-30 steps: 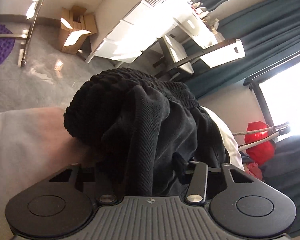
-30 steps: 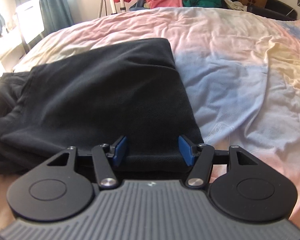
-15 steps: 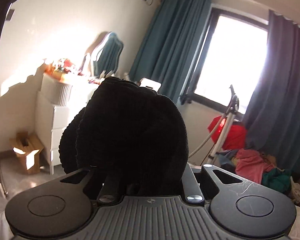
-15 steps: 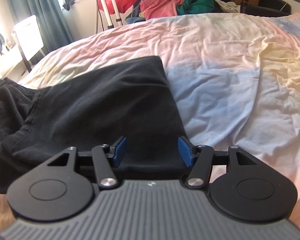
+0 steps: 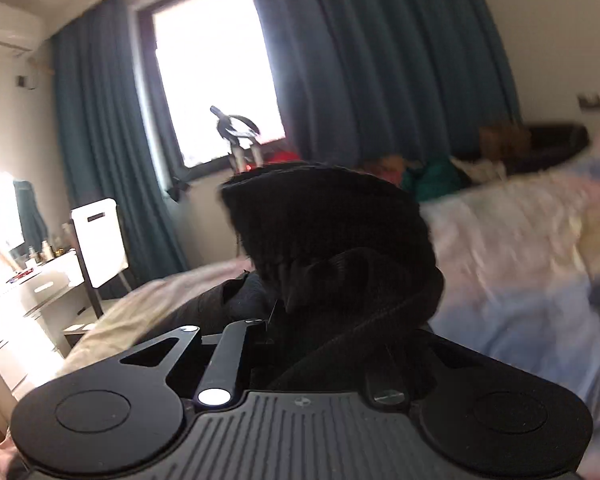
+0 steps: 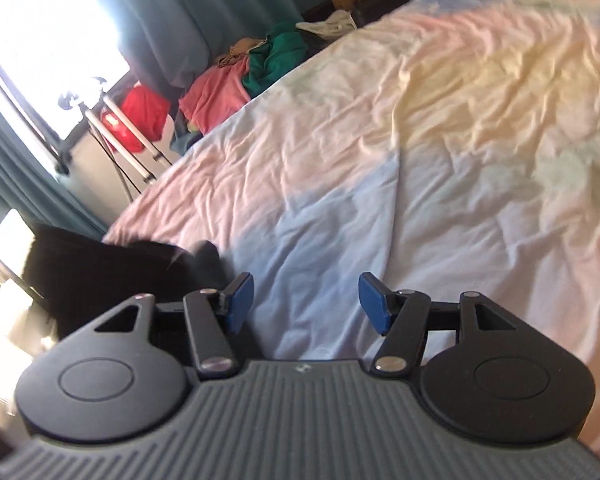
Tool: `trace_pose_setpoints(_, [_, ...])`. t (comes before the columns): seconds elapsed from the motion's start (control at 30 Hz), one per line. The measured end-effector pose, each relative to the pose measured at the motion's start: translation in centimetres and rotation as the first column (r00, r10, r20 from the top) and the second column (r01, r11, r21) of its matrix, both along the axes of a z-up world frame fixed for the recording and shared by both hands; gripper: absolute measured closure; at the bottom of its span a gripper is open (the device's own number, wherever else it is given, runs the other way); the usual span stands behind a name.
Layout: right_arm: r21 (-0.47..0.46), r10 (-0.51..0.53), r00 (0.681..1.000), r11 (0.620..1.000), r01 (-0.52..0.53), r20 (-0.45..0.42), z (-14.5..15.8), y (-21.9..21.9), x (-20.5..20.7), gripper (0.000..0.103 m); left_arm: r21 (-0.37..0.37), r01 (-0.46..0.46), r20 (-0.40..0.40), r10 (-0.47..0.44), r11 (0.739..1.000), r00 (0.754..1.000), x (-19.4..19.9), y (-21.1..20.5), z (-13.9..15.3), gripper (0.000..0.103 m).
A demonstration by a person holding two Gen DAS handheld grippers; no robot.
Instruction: Fold clothes
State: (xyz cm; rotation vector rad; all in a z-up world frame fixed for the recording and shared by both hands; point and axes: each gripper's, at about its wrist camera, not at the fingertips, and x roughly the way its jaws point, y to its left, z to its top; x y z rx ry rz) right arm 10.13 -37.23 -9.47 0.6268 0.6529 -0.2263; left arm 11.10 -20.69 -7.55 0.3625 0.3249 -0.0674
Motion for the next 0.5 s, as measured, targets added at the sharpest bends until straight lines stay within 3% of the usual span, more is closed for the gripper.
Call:
trace_pose_setpoints(0.07, [0.051, 0.021, 1.0, 0.998, -0.021, 0.009, -0.4, -0.1, 0.3, 0.041, 0.055, 0.034, -0.052, -0.032, 0.998, 0.998, 0.1, -0.9, -2.7, 0.086])
trace_pose_setpoints(0.17, [0.128, 0.051, 0.998, 0.99, -0.054, 0.024, -1.0, -0.2, 0.6, 0.041, 0.047, 0.056, -0.077, -0.053, 0.997, 0.996, 0.5, 0.1, -2.9, 0.079])
trace_pose_setpoints(0.3, [0.228, 0.09, 0.995, 0.969, -0.099, 0.047, -1.7, -0.4, 1.1, 0.041, 0.005, 0.122, -0.165, -0.12, 0.993, 0.979, 1.0, 3.3, -1.3, 0.048])
trace_pose_setpoints(0.33, [0.252, 0.099, 0.994, 0.961, -0.11, 0.054, -1.9, -0.5, 1.3, 0.041, -0.001, 0.132, -0.189, -0.129, 0.991, 0.974, 1.0, 4.8, -0.9, 0.034])
trace_pose_setpoints(0.4, [0.3, 0.118, 0.991, 0.945, -0.132, 0.064, -2.3, -0.5, 1.5, 0.038, -0.012, 0.127, -0.201, -0.127, 0.992, 0.971, 0.3, 7.3, -0.1, 0.02])
trace_pose_setpoints(0.5, [0.366, 0.141, 0.988, 0.918, -0.152, 0.058, -2.9, 0.1, 2.1, 0.031, 0.012, 0.133, -0.232, -0.126, 0.991, 0.964, -0.9, 10.6, 0.5, 0.018])
